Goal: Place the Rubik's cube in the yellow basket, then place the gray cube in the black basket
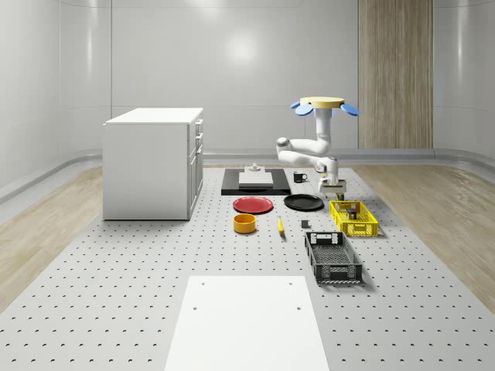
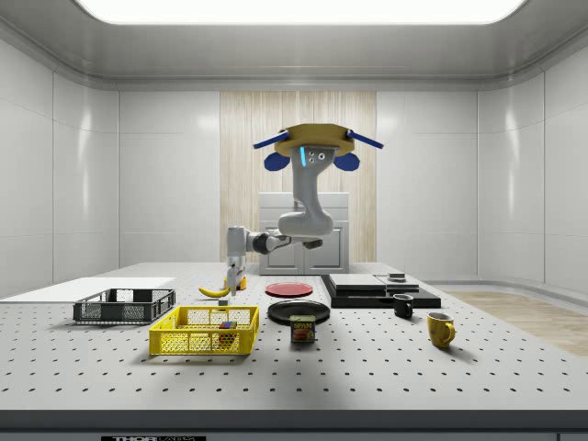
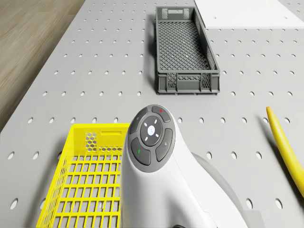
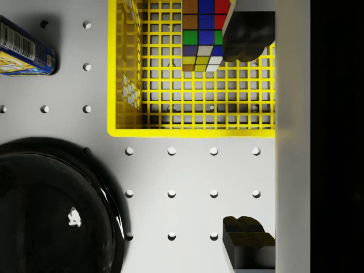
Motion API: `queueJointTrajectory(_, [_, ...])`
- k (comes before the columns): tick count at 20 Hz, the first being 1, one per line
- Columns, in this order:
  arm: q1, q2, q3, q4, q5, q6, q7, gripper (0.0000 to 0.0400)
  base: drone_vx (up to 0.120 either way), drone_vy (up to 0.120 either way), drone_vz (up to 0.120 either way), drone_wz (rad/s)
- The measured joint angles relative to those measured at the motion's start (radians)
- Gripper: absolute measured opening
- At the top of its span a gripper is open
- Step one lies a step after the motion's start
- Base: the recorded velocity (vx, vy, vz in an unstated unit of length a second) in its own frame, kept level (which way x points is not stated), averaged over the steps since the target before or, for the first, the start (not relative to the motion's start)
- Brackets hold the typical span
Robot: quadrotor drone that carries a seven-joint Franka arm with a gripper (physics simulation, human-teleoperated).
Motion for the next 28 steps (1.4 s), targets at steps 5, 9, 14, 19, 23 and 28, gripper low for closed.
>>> queueJointTrajectory(5, [0.000,0.000,0.000,0.000,0.000,0.000,0.000,0.0400,0.048,-0.120,0.000,0.000])
queueJointTrajectory(9, [0.000,0.000,0.000,0.000,0.000,0.000,0.000,0.0400,0.120,-0.120,0.000,0.000])
queueJointTrajectory(14, [0.000,0.000,0.000,0.000,0.000,0.000,0.000,0.0400,0.120,-0.120,0.000,0.000])
queueJointTrajectory(19, [0.000,0.000,0.000,0.000,0.000,0.000,0.000,0.0400,0.120,-0.120,0.000,0.000])
queueJointTrajectory(23, [0.000,0.000,0.000,0.000,0.000,0.000,0.000,0.0400,0.120,-0.120,0.000,0.000])
queueJointTrajectory(28, [0.000,0.000,0.000,0.000,0.000,0.000,0.000,0.0400,0.024,-0.120,0.000,0.000])
